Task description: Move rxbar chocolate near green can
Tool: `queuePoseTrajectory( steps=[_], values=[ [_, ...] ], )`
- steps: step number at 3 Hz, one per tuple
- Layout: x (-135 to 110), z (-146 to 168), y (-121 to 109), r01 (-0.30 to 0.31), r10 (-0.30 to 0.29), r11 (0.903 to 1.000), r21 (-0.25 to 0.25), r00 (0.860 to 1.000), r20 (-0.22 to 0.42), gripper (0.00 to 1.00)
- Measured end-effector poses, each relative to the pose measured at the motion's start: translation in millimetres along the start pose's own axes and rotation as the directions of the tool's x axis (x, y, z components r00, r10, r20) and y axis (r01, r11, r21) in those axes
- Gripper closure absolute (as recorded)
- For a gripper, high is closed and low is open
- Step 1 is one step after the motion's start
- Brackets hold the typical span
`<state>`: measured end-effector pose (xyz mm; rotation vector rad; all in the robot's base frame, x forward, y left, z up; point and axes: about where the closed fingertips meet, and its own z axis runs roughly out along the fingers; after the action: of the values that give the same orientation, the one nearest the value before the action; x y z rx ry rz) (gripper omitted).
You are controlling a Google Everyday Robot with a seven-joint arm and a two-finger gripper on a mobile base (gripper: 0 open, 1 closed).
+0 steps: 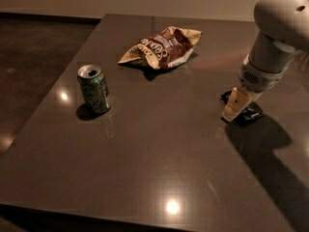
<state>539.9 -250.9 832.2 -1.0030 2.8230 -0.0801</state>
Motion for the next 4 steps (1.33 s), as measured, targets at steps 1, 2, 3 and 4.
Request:
queuePoseTrajectory(
  steps=[1,2,3,4],
  values=[
    [-3,-3,3,0.011,-0.011,0.9997,-0.024,1.000,0.014,0.65],
    [-15,-10,20,0.085,-0.085,0.9961,-0.026,0.996,0.005,0.88],
    [-40,-21,54,0.202,-0.202,0.9784,-0.043,0.979,0.016,1.00],
    [-70,-25,101,0.330,-0.327,0.9398,-0.087,0.944,0.053,1.00]
  ],
)
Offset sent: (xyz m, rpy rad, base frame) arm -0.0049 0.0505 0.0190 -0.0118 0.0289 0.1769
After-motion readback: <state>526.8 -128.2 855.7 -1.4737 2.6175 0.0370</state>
